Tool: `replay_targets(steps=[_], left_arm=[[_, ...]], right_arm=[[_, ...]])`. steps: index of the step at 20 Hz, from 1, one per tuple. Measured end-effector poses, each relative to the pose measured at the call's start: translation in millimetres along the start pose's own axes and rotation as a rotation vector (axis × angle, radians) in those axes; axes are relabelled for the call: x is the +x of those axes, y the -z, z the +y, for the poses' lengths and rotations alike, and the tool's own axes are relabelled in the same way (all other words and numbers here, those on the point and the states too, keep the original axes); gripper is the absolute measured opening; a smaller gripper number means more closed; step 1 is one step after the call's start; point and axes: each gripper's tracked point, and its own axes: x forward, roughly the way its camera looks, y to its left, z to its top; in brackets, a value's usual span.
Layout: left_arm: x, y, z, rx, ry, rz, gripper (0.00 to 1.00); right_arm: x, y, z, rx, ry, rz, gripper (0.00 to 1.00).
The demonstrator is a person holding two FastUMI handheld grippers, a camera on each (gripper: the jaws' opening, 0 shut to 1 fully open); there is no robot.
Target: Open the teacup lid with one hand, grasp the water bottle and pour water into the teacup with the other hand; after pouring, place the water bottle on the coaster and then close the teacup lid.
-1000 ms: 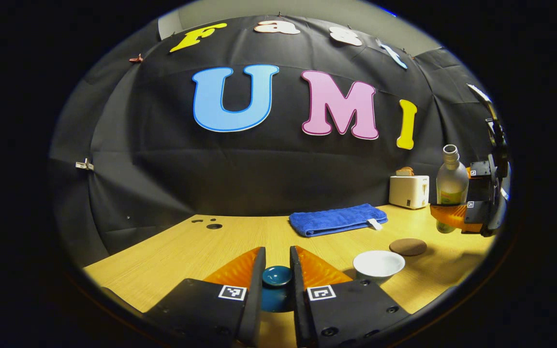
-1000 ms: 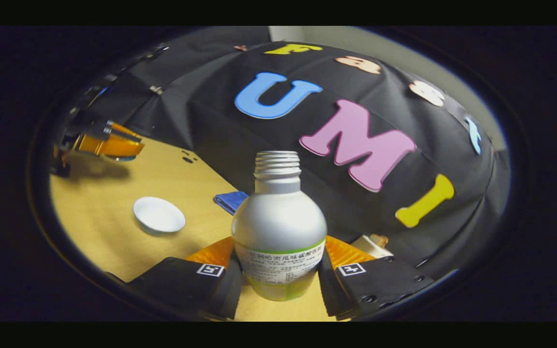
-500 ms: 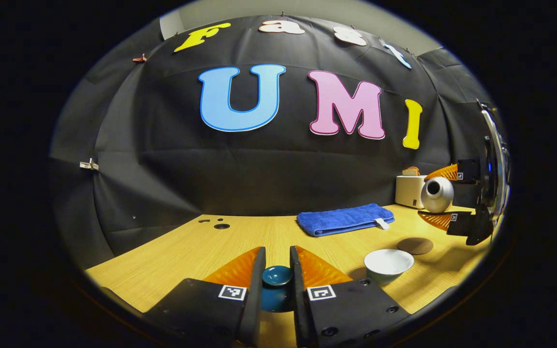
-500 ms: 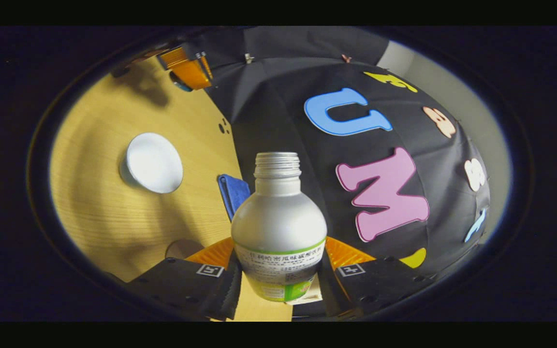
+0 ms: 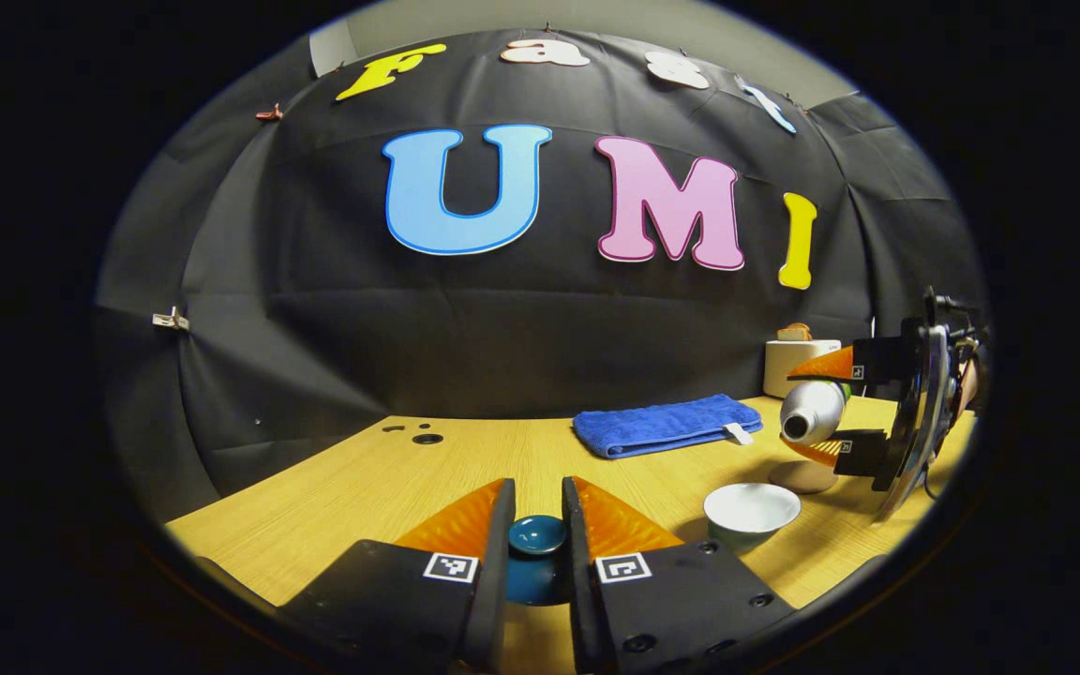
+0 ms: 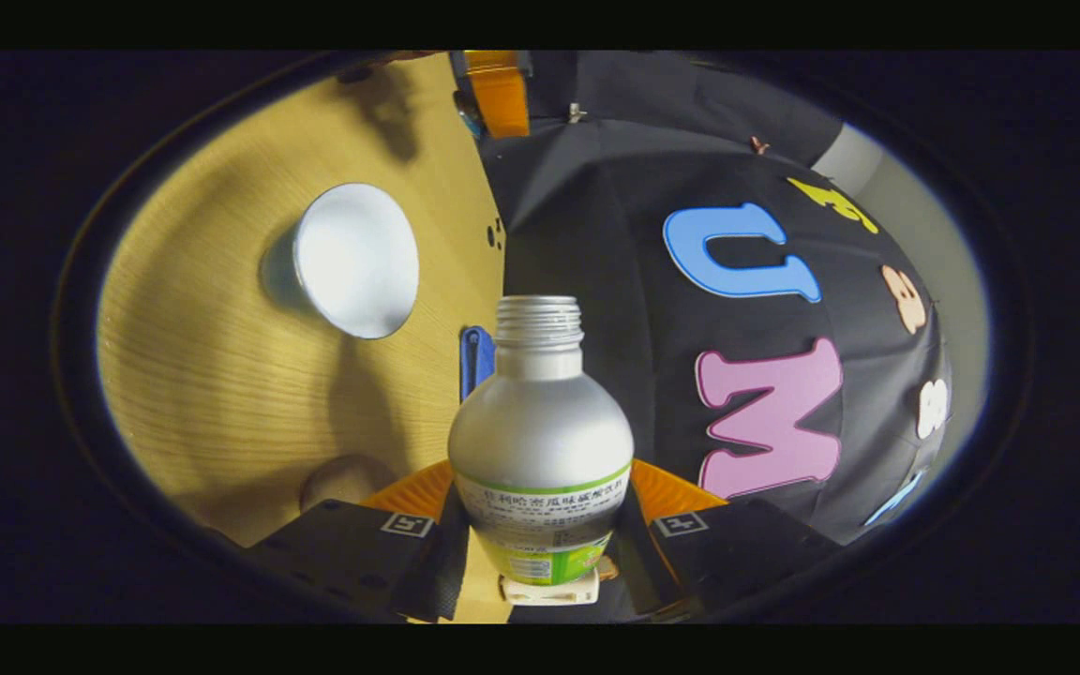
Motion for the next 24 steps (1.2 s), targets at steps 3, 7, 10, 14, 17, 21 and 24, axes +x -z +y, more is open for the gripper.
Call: replay_targets(steps=[3, 7, 10, 14, 17, 21, 24], left_arm=[[0.4, -0.5, 0.1, 0.0, 0.0, 0.0, 0.31], [-0.3, -0.4, 0.5, 0.0, 0.0, 0.0, 0.31], [0.5, -1.3, 0.5, 0.0, 0.0, 0.0, 0.31], [0.4, -1.2, 0.2, -0.001, 0.0, 0.0, 0.31], [0.0, -0.5, 0.3, -0.001, 0.002, 0.0, 0.31], [0.7, -0.2, -0.1, -0.001, 0.003, 0.0, 0.31], [0.6, -0.6, -0.1, -0.001, 0.003, 0.0, 0.31]], right_arm=[[3.5, 0.4, 2.6, -0.035, 0.0, -0.003, 0.7], [1.5, -8.7, 5.5, -0.106, 0.012, -0.028, 0.7], [1.1, -15.6, 2.0, -0.172, 0.018, -0.051, 0.7], [7.8, -19.8, 6.6, -0.237, 0.007, -0.071, 0.7], [11.6, -20.8, 8.2, -0.287, 0.002, -0.078, 0.7], [16.0, -24.5, 3.3, -0.339, 0.009, -0.093, 0.7], [18.3, -24.0, -1.0, -0.377, 0.017, -0.102, 0.69]])
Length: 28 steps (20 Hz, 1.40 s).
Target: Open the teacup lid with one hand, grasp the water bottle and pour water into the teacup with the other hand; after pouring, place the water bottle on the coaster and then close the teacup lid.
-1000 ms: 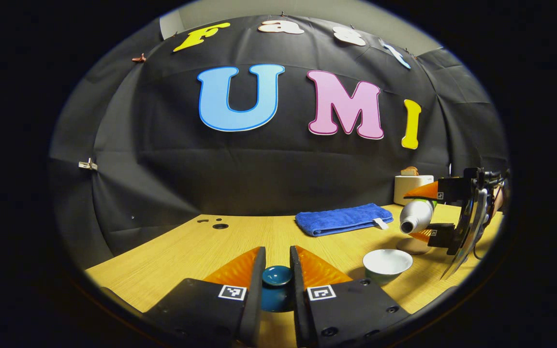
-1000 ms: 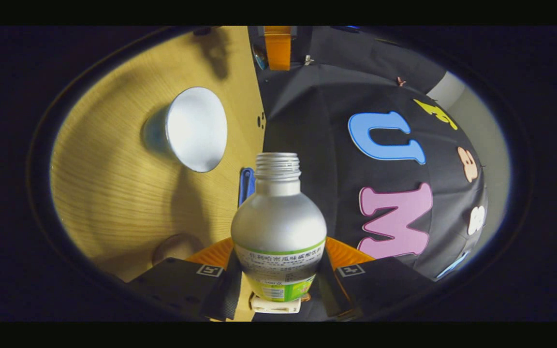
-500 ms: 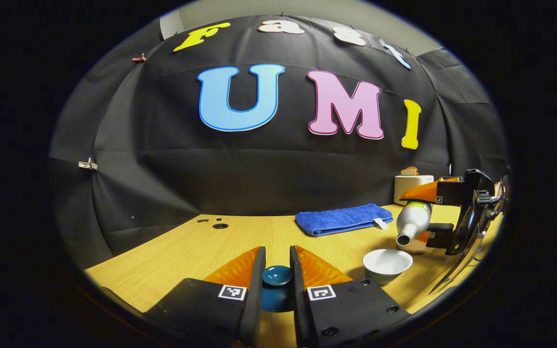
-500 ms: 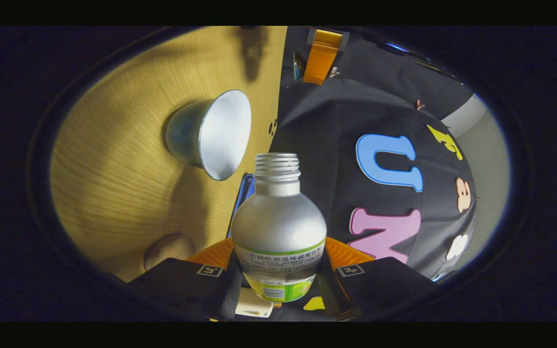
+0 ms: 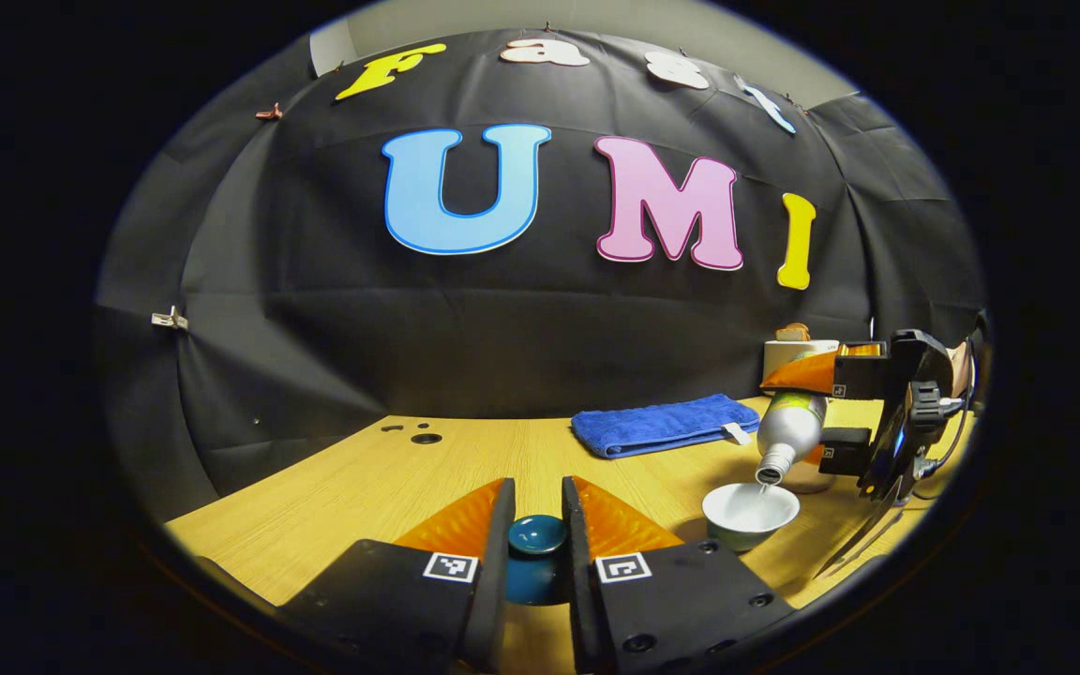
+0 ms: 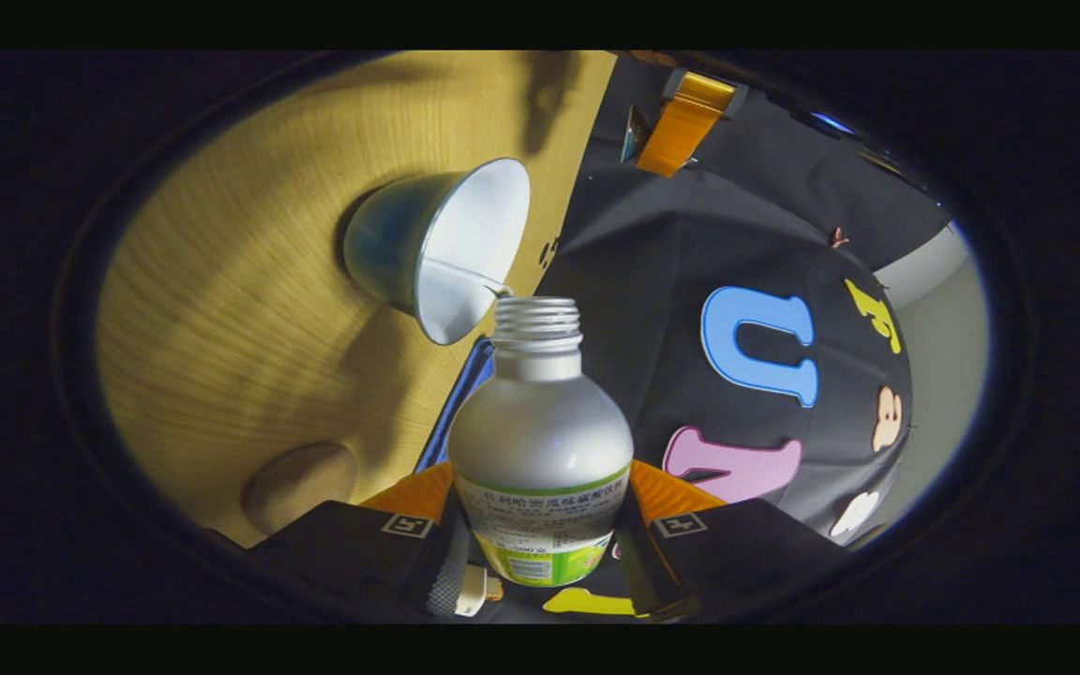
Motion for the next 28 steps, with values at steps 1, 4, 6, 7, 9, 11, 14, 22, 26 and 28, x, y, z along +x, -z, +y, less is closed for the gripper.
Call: replay_targets(steps=[1, 4, 6, 7, 9, 11, 14, 22, 26, 28], left_arm=[[-0.5, 0.6, -0.1, 0.0, 0.0, 0.0, 0.31], [-0.2, 0.2, -0.5, 0.0, 0.0, -0.001, 0.31], [-0.3, 0.4, -0.2, 0.0, 0.0, -0.001, 0.31], [0.3, 0.9, -0.4, 0.0, 0.0, -0.001, 0.31], [-0.2, 0.5, -0.4, 0.0, 0.0, -0.001, 0.31], [-0.9, 2.0, -0.8, -0.001, -0.002, -0.004, 0.31], [-1.7, 2.9, -1.5, -0.002, -0.003, -0.005, 0.31], [-0.8, 3.7, -2.2, -0.003, -0.004, -0.007, 0.31], [0.0, 4.3, -2.5, -0.003, -0.004, -0.007, 0.31], [-0.4, 4.1, -2.6, -0.003, -0.005, -0.008, 0.31]], right_arm=[[-1.0, -1.1, -1.2, -0.012, 0.001, -0.004, 0.69], [0.3, -5.2, -5.0, -0.063, -0.001, -0.027, 0.69], [0.8, -9.5, -9.5, -0.095, 0.002, -0.045, 0.69], [2.3, -10.6, -10.0, -0.106, 0.001, -0.053, 0.69], [4.7, -15.0, -14.5, -0.141, 0.005, -0.067, 0.69], [9.8, -18.6, -18.8, -0.172, 0.006, -0.075, 0.69], [10.6, -16.8, -18.8, -0.197, 0.007, -0.072, 0.69], [7.7, -9.0, -31.5, -0.26, 0.022, -0.07, 0.69], [6.6, -10.3, -40.6, -0.279, 0.036, -0.071, 0.69], [5.1, -11.3, -45.5, -0.291, 0.044, -0.072, 0.69]])
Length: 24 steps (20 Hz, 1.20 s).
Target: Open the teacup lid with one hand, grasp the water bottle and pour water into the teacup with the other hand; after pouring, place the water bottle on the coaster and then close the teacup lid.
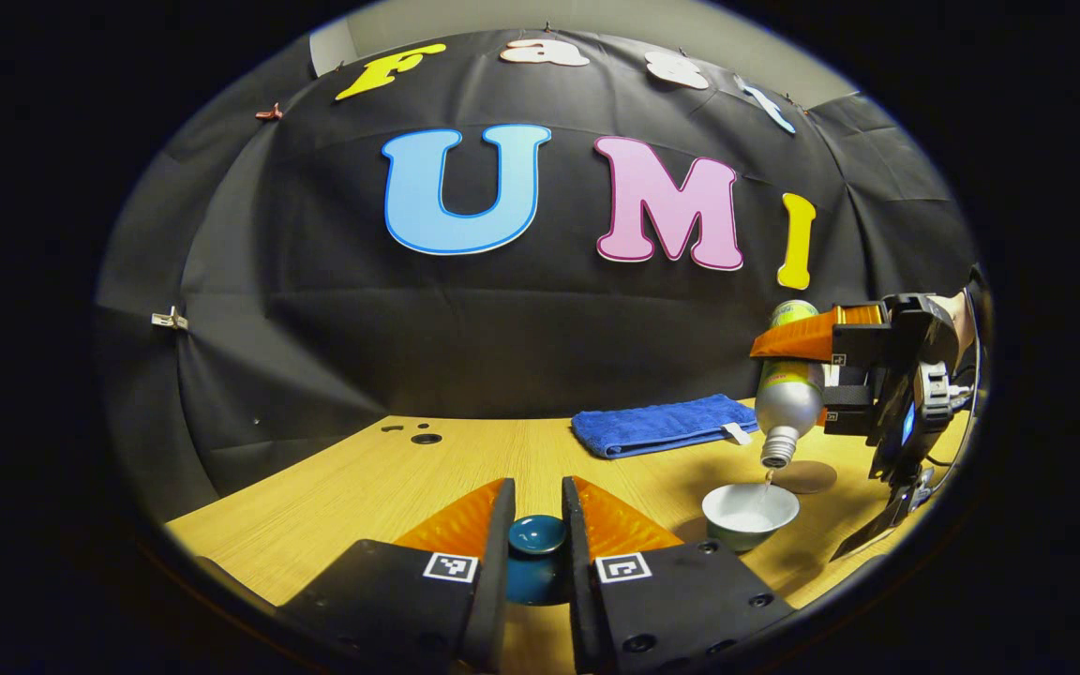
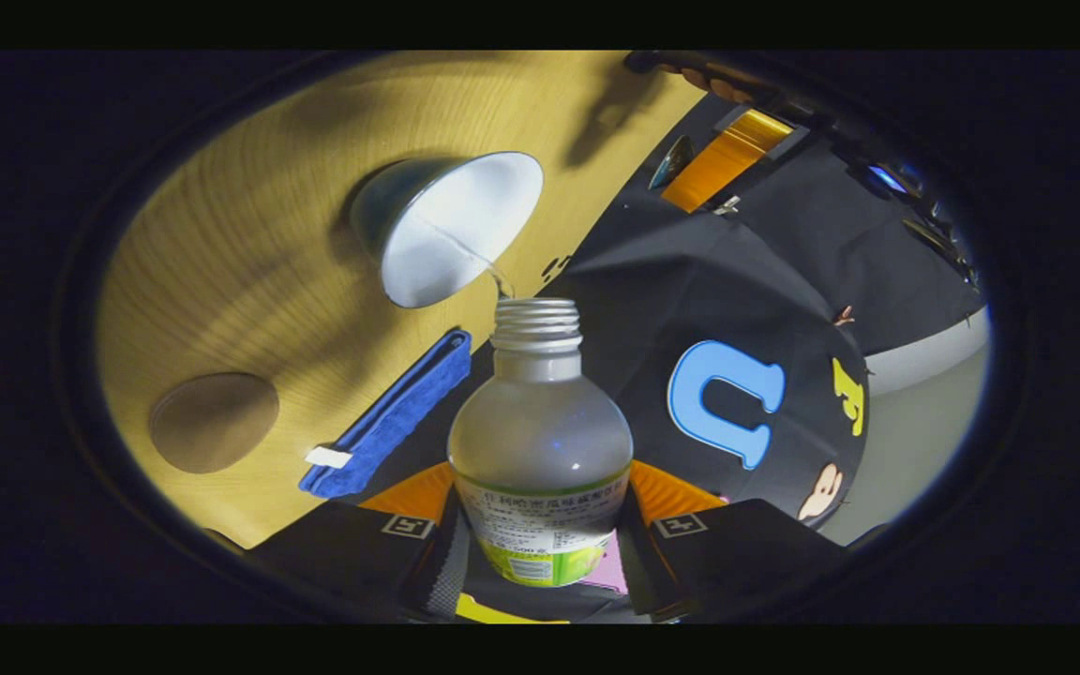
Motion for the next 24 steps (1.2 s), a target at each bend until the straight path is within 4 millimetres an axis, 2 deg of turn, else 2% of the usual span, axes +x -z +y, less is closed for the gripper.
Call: replay_targets(steps=[7, 24], left_arm=[[0.4, 0.7, -1.2, -0.001, 0.006, 0.0, 0.31], [0.3, 0.5, 0.1, -0.001, 0.002, -0.001, 0.31]], right_arm=[[-1.5, -2.1, -8.1, -0.021, 0.005, -0.002, 0.69], [-1.7, -12.3, -9.4, -0.047, 0.016, -0.022, 0.69]])
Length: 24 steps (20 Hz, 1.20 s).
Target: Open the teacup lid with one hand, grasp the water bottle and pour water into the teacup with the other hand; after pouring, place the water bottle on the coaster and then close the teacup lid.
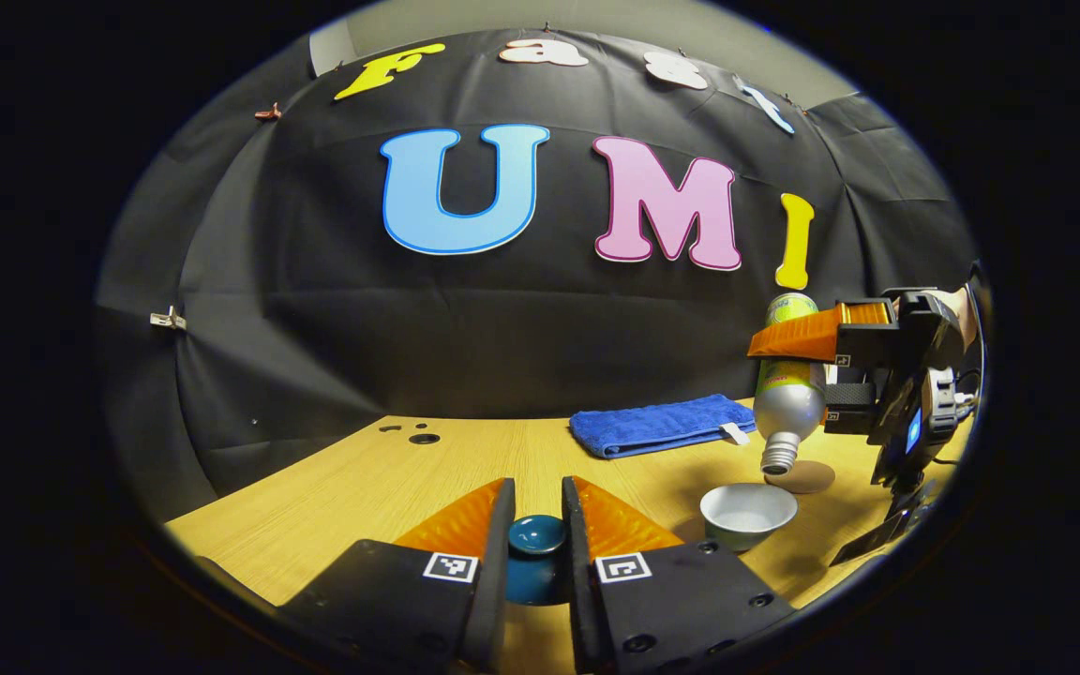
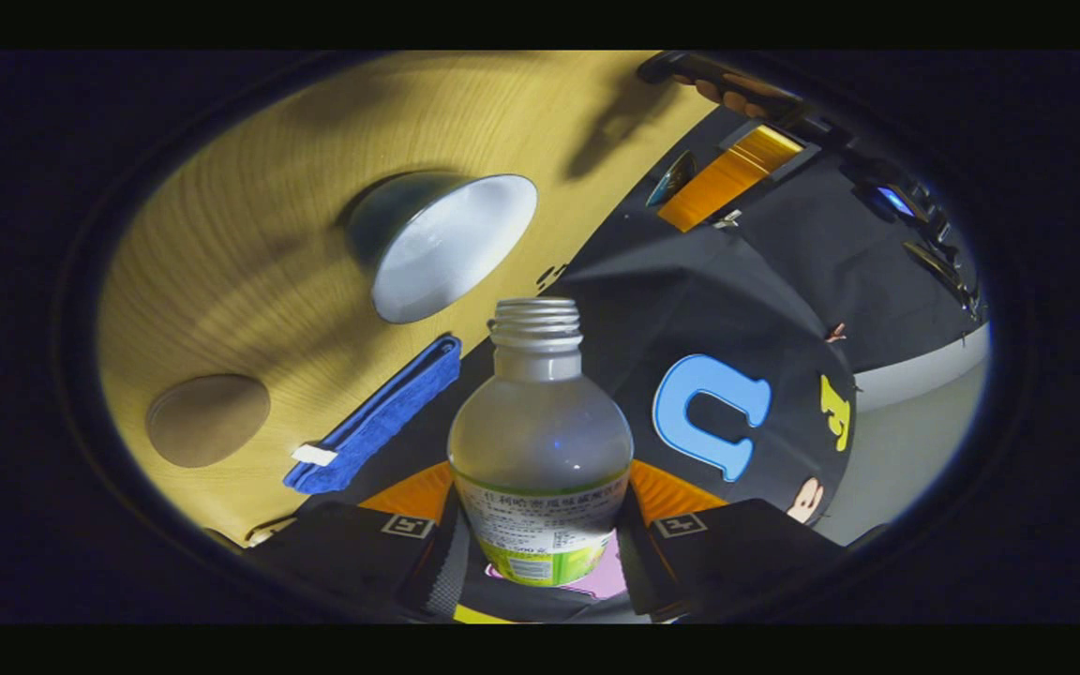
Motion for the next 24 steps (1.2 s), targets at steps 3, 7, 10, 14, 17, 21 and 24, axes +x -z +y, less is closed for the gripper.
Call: replay_targets(steps=[3, 7, 10, 14, 17, 21, 24], left_arm=[[-0.1, -0.3, -0.4, 0.0, 0.0, 0.0, 0.31], [0.0, 0.0, -0.5, 0.0, -0.001, 0.0, 0.31], [0.2, -0.2, -0.5, 0.0, -0.001, 0.0, 0.31], [-0.4, -0.2, -0.7, -0.001, -0.001, 0.0, 0.31], [0.0, 0.3, -0.7, -0.001, -0.002, -0.001, 0.34], [0.4, 0.3, -1.1, -0.001, -0.002, -0.001, 0.31], [0.0, -0.1, -0.9, -0.001, -0.002, 0.0, 0.31]], right_arm=[[0.4, 0.7, 3.5, 0.006, -0.01, 0.003, 0.69], [-2.4, 5.3, 8.4, 0.004, -0.012, 0.01, 0.69], [-2.9, 4.5, 6.3, 0.006, -0.008, 0.01, 0.69], [-3.0, -0.1, 6.3, 0.003, -0.005, 0.002, 0.69], [-3.2, 0.5, 6.7, -0.005, -0.005, 0.004, 0.69], [-8.7, 11.7, 10.1, 0.081, -0.018, 0.047, 0.69], [-23.2, 23.5, 14.0, 0.285, -0.033, 0.12, 0.7]])
